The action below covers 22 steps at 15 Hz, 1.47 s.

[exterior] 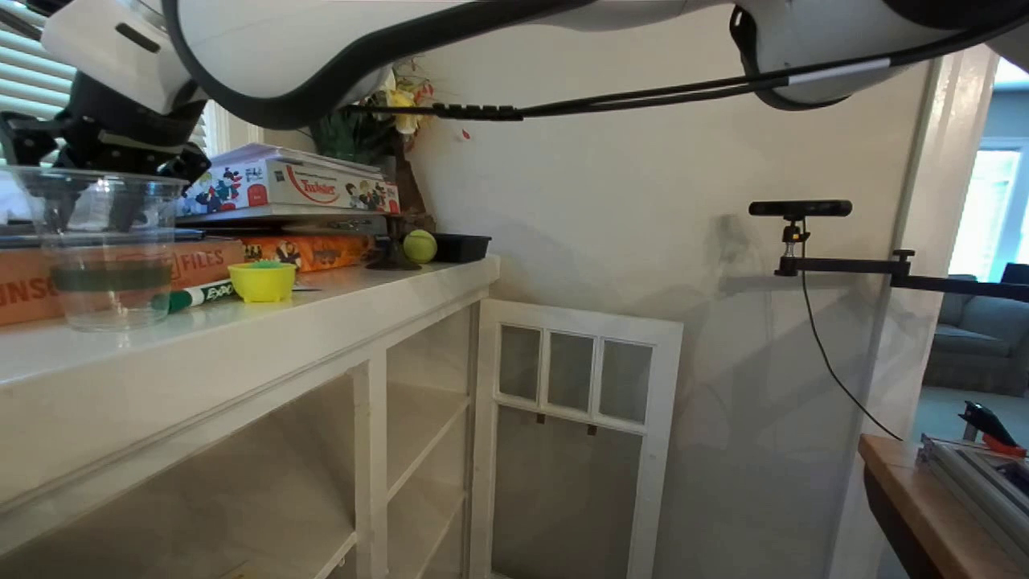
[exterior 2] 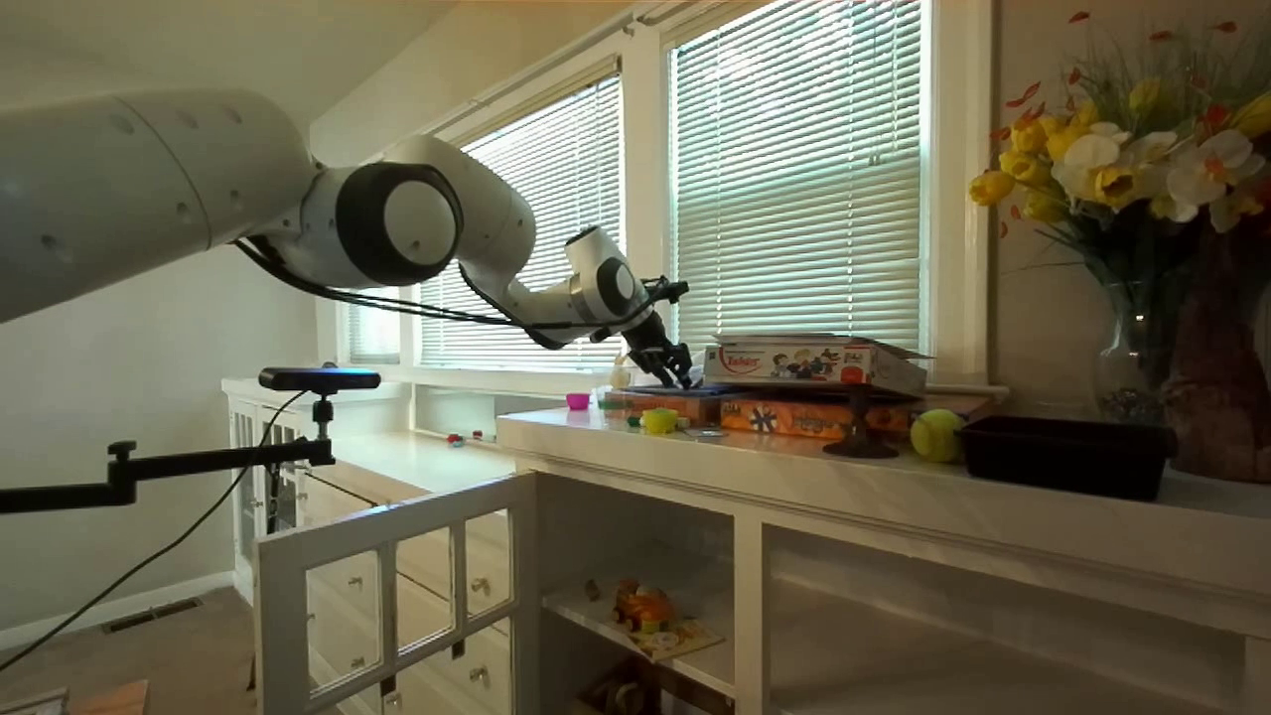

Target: Hang the towel on the cabinet's door

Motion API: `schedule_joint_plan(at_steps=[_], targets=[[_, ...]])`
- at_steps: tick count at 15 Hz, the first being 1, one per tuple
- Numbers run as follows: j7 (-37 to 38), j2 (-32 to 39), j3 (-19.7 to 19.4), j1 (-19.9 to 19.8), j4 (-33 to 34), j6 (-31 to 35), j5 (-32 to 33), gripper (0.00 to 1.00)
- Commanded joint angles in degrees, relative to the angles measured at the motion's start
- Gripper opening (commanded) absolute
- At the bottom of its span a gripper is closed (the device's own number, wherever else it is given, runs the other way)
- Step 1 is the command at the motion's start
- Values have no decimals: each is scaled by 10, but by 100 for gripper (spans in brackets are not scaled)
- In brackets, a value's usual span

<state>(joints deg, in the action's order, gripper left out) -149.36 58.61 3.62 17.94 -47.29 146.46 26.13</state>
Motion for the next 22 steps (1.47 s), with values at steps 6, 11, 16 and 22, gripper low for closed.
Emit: schedule_joint_plan(at_steps=[6,11,16,22], targets=[[-28,2,21,-12,-7,24,-3,0],[-31,-16,25,-5,-20,55,6,0],[-43,-42,42,2,-38,127,12,0],[-18,-38,19,1,-31,118,11,0]])
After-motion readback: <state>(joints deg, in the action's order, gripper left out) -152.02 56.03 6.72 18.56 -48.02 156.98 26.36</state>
